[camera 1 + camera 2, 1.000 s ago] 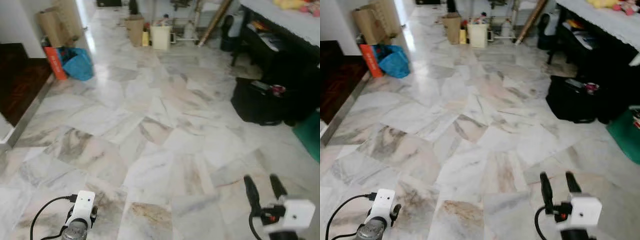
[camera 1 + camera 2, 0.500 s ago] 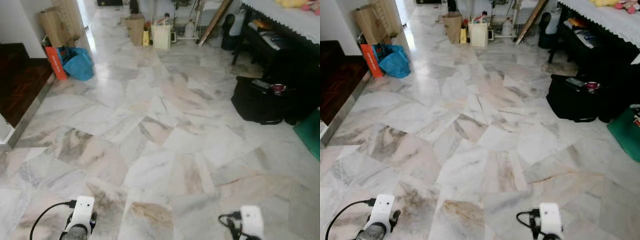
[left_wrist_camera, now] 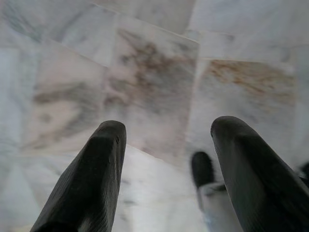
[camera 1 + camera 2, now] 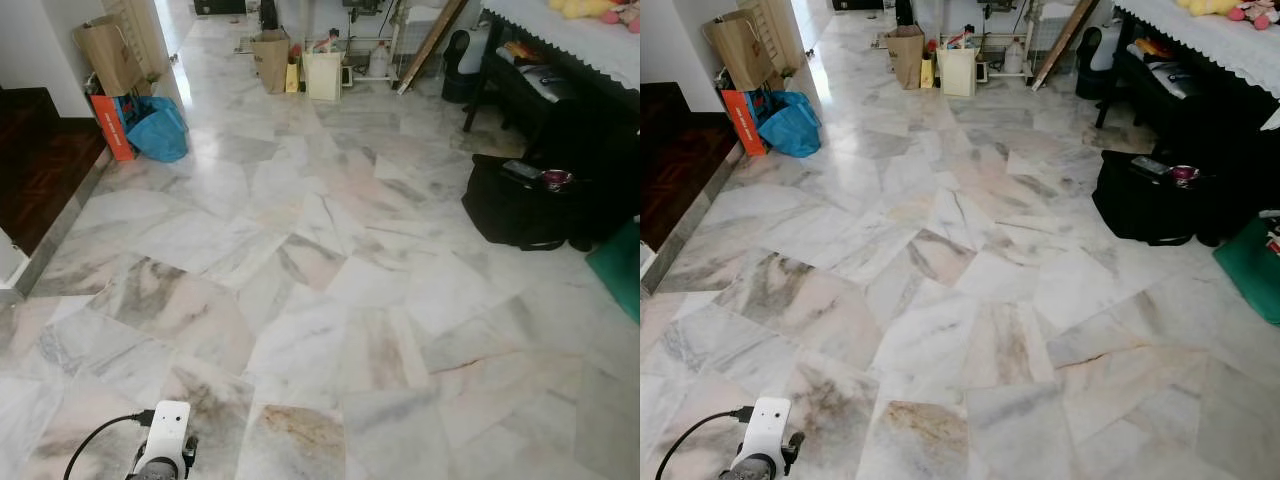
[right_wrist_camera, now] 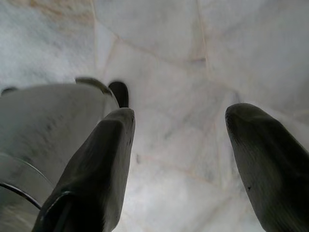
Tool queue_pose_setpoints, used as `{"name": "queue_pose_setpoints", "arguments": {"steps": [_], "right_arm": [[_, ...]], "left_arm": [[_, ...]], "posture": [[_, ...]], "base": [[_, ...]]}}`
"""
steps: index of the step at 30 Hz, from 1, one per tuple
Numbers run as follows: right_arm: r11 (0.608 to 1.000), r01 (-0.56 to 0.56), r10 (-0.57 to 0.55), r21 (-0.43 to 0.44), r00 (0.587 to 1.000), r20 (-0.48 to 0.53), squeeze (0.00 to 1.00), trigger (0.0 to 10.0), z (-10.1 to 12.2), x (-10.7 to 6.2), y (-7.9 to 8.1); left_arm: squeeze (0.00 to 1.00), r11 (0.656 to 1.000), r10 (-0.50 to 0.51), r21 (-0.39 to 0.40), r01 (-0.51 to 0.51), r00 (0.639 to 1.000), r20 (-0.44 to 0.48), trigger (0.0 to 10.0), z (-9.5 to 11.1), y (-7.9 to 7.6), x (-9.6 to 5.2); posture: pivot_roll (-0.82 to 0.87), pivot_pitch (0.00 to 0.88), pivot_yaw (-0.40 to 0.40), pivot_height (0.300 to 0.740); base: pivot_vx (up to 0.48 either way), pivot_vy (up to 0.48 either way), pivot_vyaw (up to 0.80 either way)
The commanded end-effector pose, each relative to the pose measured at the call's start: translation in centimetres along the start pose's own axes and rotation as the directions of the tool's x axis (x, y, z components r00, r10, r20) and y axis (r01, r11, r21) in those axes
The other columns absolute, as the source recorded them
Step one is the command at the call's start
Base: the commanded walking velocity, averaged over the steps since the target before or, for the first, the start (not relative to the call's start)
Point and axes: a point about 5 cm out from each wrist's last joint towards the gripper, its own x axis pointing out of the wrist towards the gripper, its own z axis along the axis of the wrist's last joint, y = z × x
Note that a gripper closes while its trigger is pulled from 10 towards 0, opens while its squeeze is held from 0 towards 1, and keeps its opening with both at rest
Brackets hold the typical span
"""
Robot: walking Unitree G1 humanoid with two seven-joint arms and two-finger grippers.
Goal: Hang hanger
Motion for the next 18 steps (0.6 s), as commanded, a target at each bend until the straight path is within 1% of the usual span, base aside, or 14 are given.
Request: {"name": "queue_pose_setpoints", "arguments": {"steps": [1, 3, 4, 5, 6, 10, 12, 14, 18], "right_arm": [[1.0, 0.004, -0.005, 0.016, 1.0, 0.024, 0.0, 10.0, 0.6, 0.0, -0.5], [0.999, 0.021, -0.022, 0.028, 0.999, 0.037, 0.0, 10.0, 1.5, 0.1, -1.3], [1.0, 0.019, -0.019, 0.012, 0.999, 0.038, 0.0, 10.0, 1.8, 0.1, -1.4], [1.0, 0.011, -0.011, -0.015, 0.999, 0.047, 0.0, 10.0, 2.4, 0.2, -1.4], [1.0, 0.008, -0.007, -0.017, 0.999, 0.053, 0.0, 10.0, 2.8, 0.3, -1.3], [1.0, -0.009, 0.009, -0.003, 0.995, 0.099, 0.0, 10.0, 4.5, 0.5, -1.0], [1.0, -0.018, 0.017, 0.008, 0.99, 0.141, 0.0, 10.0, 5.6, 0.6, -0.7], [1.0, -0.025, 0.022, 0.018, 0.988, 0.152, 0.0, 10.0, 5.9, 0.6, -0.6], [0.998, -0.057, 0.053, 0.015, 0.985, 0.163, 0.0, 10.0, 5.8, 0.6, -0.3]], "left_arm": [[0.0, 1.0, -0.001, -0.018, 0.001, 0.999, -0.033, 10.0, -0.7, -0.2, -0.2], [0.0, 1.0, -0.001, 0.007, 0.002, 0.999, -0.039, 10.0, -0.7, -0.9, -0.2], [0.0, 1.0, -0.004, 0.008, 0.004, 0.999, -0.038, 10.0, -0.7, -1.1, -0.2], [0.0, 1.0, -0.007, 0.008, 0.007, 0.999, -0.036, 10.0, -0.6, -1.3, -0.2], [0.0, 1.0, -0.007, 0.01, 0.007, 0.999, -0.036, 10.0, -0.6, -1.4, -0.2], [0.0, 1.0, -0.011, 0.026, 0.012, 0.999, -0.034, 10.0, -0.7, -1.9, -0.2], [0.0, 1.0, -0.005, 0.02, 0.005, 0.999, -0.035, 10.0, -1.1, -1.9, -0.4], [0.0, 1.0, -0.006, 0.021, 0.006, 0.999, -0.032, 10.0, -1.3, -1.8, -0.4], [0.0, 0.998, -0.03, 0.047, 0.032, 0.998, -0.048, 10.0, -2.3, -1.8, -0.8]], "posture": [[-0.05, 0.0, -0.059, 0.74], [-0.01, 0.0, -0.081, 0.74], [0.0, 0.0, -0.085, 0.74], [0.01, 0.0, -0.087, 0.74], [0.02, 0.0, -0.092, 0.74], [0.03, 0.0, -0.093, 0.74], [0.04, 0.0, -0.091, 0.74], [0.05, 0.0, -0.087, 0.74], [0.05, 0.0, -0.078, 0.74]], "base": [[0.0, 0.0, 0.0], [0.0, 0.0, 0.0], [0.0, 0.0, 0.0], [0.0, 0.0, 0.0], [0.0, 0.0, 0.0], [0.0, 0.0, 0.0], [0.0, 0.0, 0.0], [0.0, 0.0, 0.0], [0.0, 0.0, 0.0]]}}
